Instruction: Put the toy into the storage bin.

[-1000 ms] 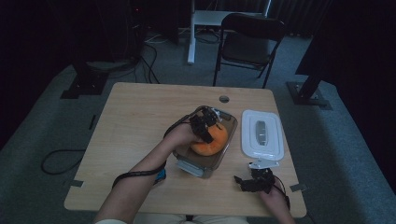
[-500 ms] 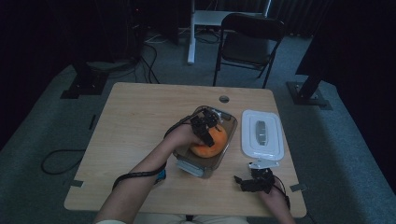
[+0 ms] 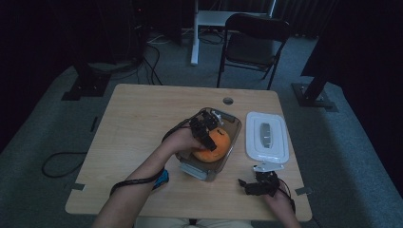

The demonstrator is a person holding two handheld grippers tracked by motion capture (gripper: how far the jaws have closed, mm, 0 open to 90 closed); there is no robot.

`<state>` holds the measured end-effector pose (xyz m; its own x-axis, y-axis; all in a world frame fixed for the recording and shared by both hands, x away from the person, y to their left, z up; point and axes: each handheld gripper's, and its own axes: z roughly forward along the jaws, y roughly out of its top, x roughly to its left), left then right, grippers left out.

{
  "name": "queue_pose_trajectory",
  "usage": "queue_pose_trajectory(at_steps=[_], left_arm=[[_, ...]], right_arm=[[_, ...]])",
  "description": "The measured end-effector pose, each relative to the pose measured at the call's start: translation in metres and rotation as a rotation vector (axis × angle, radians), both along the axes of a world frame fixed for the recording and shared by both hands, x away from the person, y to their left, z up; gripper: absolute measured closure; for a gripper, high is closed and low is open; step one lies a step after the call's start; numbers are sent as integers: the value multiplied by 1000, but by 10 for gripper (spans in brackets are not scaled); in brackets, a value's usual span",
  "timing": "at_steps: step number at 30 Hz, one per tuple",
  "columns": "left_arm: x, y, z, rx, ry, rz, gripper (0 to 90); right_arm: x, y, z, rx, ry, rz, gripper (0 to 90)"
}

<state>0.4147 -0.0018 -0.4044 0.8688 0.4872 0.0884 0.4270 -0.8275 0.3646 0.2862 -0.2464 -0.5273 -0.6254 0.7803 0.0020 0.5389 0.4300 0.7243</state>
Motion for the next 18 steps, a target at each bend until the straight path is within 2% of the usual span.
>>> queue_pose_trajectory(at_steps=[2, 3, 7, 8, 9, 12, 14, 15, 18], left_arm=[[-2, 1, 2, -5, -10, 8, 145], [-2, 3, 4, -23, -12, 16, 144], [-1, 9, 10, -48, -14, 40, 109], [-2, 15, 17, -74, -19, 45, 108], [-2, 15, 17, -74, -19, 45, 109], [-8, 25, 27, -122, -20, 39, 109], [-9, 28, 30, -131, -23, 40, 109], [-11, 35, 32, -151, -16, 41, 109], [-14, 41, 33, -149, -18, 41, 109]], right_arm=[[0, 0, 0, 0, 0, 0, 126], [0, 0, 0, 0, 0, 0, 126], [0, 0, 0, 0, 1, -1, 126], [0, 0, 0, 0, 0, 0, 126], [0, 0, 0, 0, 0, 0, 126], [1, 1, 0, 0, 2, -4, 125], [1, 1, 0, 0, 2, -8, 125], [1, 1, 0, 0, 2, -9, 125], [1, 1, 0, 0, 3, -10, 125]])
